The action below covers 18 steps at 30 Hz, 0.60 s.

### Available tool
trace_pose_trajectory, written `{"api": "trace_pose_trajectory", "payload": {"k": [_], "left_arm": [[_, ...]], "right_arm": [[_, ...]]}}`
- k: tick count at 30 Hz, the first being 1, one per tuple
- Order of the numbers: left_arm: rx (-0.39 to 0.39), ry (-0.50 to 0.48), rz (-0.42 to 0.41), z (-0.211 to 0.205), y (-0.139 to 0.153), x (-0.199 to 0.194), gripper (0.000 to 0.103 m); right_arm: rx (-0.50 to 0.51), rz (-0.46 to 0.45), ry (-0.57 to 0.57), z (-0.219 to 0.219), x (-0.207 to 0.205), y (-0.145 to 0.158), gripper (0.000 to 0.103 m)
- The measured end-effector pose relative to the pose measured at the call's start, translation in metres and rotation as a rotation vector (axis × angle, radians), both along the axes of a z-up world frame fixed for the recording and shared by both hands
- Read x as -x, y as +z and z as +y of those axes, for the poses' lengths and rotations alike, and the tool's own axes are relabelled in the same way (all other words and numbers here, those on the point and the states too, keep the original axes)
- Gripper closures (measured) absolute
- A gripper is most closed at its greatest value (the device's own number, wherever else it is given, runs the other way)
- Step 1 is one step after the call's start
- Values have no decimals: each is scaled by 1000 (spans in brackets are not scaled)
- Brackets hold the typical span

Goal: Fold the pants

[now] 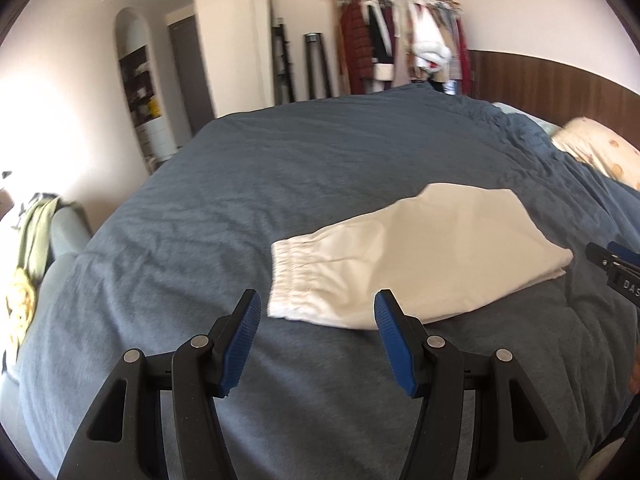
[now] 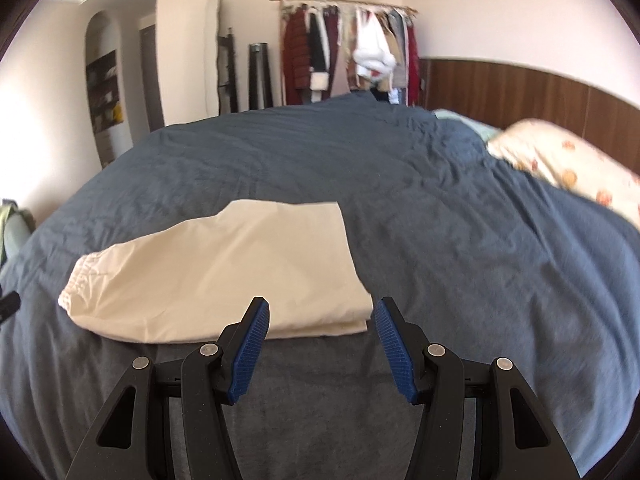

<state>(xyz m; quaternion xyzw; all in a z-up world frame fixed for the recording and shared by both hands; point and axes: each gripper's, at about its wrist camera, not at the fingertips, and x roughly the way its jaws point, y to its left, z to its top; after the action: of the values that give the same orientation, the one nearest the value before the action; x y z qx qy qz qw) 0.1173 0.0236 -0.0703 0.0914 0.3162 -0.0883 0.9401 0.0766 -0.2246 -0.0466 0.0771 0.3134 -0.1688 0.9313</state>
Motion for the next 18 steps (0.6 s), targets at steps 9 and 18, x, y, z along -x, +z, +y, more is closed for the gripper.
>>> {"api": "trace_pose_trajectory", "payload": {"k": [9,18], "left_arm": [[-150,-272,-27,-42,6,-42,45],[-255,-619,-52,-112,30,-99,45]], "right_arm": [[-188,-3,-99,-20,1,-20,47],[-379,-20,-199,-43,-10,-37,47]]}}
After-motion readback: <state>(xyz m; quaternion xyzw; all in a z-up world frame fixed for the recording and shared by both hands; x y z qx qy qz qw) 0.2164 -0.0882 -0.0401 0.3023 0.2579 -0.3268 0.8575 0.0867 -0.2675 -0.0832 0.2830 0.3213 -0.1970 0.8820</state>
